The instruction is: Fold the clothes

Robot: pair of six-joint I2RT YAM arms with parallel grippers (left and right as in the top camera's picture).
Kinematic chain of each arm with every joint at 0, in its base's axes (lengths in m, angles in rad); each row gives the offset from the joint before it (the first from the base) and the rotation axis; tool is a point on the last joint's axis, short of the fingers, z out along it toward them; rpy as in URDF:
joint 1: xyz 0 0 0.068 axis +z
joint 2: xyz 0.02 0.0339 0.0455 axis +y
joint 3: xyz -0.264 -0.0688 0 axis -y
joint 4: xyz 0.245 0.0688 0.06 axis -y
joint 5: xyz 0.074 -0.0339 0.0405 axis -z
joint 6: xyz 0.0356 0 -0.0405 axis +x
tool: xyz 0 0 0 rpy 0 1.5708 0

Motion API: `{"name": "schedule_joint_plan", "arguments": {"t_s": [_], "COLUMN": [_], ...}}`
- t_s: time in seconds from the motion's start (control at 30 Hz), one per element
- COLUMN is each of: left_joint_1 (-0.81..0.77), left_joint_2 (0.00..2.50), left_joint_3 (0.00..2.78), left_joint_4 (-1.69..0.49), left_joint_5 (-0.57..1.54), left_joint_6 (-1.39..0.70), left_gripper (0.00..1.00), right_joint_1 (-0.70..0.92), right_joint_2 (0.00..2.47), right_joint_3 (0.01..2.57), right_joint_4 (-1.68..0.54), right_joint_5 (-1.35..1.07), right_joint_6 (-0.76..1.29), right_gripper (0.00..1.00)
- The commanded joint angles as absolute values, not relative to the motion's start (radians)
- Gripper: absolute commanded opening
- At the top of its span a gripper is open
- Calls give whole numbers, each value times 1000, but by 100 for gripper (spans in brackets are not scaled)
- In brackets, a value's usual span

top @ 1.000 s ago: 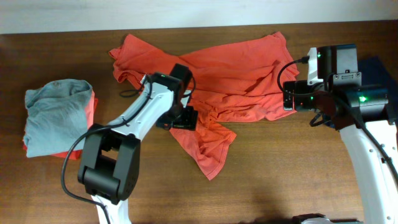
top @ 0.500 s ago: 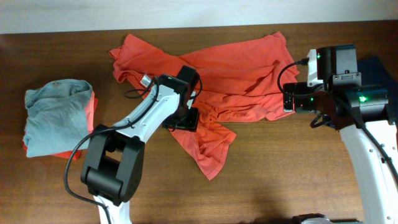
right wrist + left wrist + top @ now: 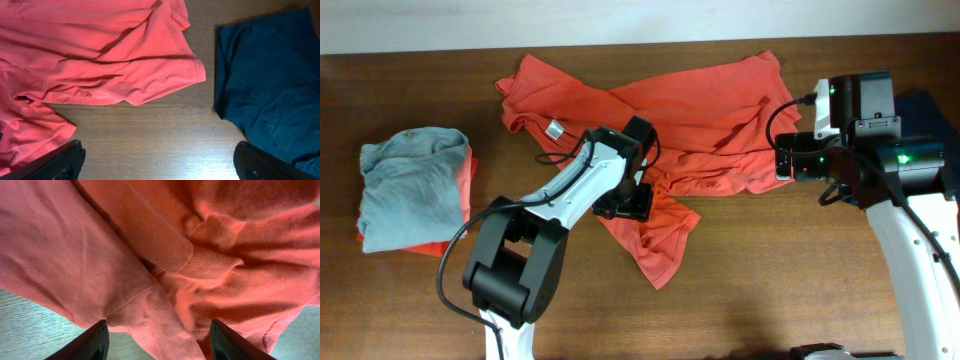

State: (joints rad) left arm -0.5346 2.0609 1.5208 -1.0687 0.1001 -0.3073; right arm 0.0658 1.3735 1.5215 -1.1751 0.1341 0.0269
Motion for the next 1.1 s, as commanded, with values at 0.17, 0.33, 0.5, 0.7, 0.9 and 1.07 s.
{"name": "schedule_joint_plan", "arguments": {"t_s": [0.17, 0.33, 0.5, 0.7, 0.9, 1.07], "left_joint_1": [-528, -514, -513, -489, -356, -167], "left_joint_2": [2118, 2118, 2118, 2102, 1985, 1910], "left_joint_3": [1520, 1520, 1520, 1608, 1650, 1650], "left_joint_4": [-1071, -1073, -1075, -1225, -1307, -1292], "left_joint_5": [96, 101, 101, -2, -95, -94], "left_joint_6": [-329, -344, -344, -344, -344, -344], "left_gripper": [64, 35, 0, 0, 0, 0], "right_joint_1": [57, 57, 57, 57, 57, 57], "right_joint_2": [1367, 1367, 1367, 1367, 1377, 1430], "right_joint_3": [1528, 1528, 1528, 1528, 1528, 1526], "right_joint_4": [-1179, -1179, -1179, -1179, -1184, -1195], "right_joint_5": [144, 144, 144, 144, 144, 143], "right_joint_6": [34, 34, 34, 34, 34, 35], "right_gripper": [100, 100, 100, 99, 99, 99]}}
